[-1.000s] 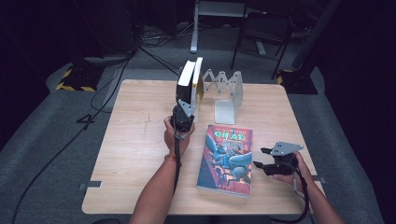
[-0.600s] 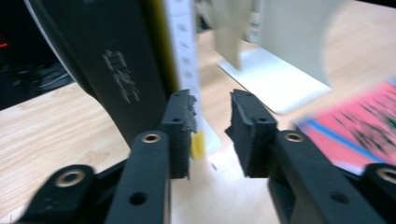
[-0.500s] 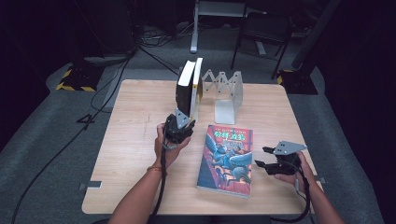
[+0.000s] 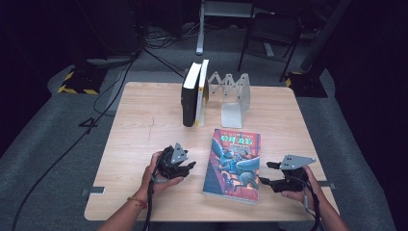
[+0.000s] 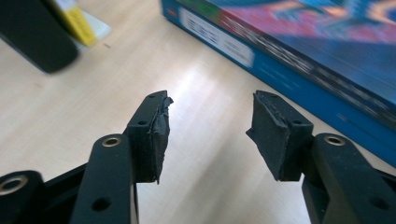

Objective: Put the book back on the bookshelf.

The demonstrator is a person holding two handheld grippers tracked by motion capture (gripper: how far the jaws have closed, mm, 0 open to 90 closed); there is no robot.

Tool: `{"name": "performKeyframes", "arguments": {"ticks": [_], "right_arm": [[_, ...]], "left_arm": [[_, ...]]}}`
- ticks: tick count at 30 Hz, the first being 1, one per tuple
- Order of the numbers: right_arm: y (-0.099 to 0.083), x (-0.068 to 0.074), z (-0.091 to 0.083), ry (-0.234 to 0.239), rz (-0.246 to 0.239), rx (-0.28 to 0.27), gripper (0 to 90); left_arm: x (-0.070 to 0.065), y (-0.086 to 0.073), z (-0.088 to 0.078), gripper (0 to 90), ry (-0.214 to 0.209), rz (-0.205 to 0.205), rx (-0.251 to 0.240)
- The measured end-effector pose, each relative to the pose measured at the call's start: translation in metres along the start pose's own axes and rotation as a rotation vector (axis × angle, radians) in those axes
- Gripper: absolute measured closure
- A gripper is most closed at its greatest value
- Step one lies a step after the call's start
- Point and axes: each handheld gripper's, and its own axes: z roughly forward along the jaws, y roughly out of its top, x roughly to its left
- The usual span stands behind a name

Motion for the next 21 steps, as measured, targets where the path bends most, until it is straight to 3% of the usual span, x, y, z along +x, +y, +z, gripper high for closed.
{"name": "performKeyframes", "arguments": {"ticks": [4,8,11,13,16,18,21], "right_arm": [[0.003,0.008,-0.002,0.025,0.011,-0.014,32.4],[0.009,0.011,0.0,0.056,0.039,-0.039,31.3],[0.012,0.01,0.009,0.027,0.042,-0.004,30.9],[0.012,0.006,0.012,0.029,0.073,0.0,29.1],[0.011,0.0,0.016,0.036,0.122,0.009,25.2],[0.011,-0.006,0.019,0.066,0.151,0.016,22.0],[0.01,-0.014,0.025,0.114,0.19,0.026,17.7]], "left_arm": [[-0.008,-0.014,-0.002,41.8,-0.051,-0.004,0.038],[-0.018,-0.025,-0.005,38.5,-0.076,0.026,0.077],[-0.023,-0.029,-0.004,37.5,-0.092,0.043,0.096],[-0.023,-0.029,-0.003,37.0,-0.089,0.032,0.09],[-0.021,-0.03,0.0,35.8,-0.124,0.013,0.077],[-0.018,-0.031,0.003,32.7,-0.146,-0.01,0.069],[-0.017,-0.029,0.007,28.1,-0.149,0.005,0.065]]}}
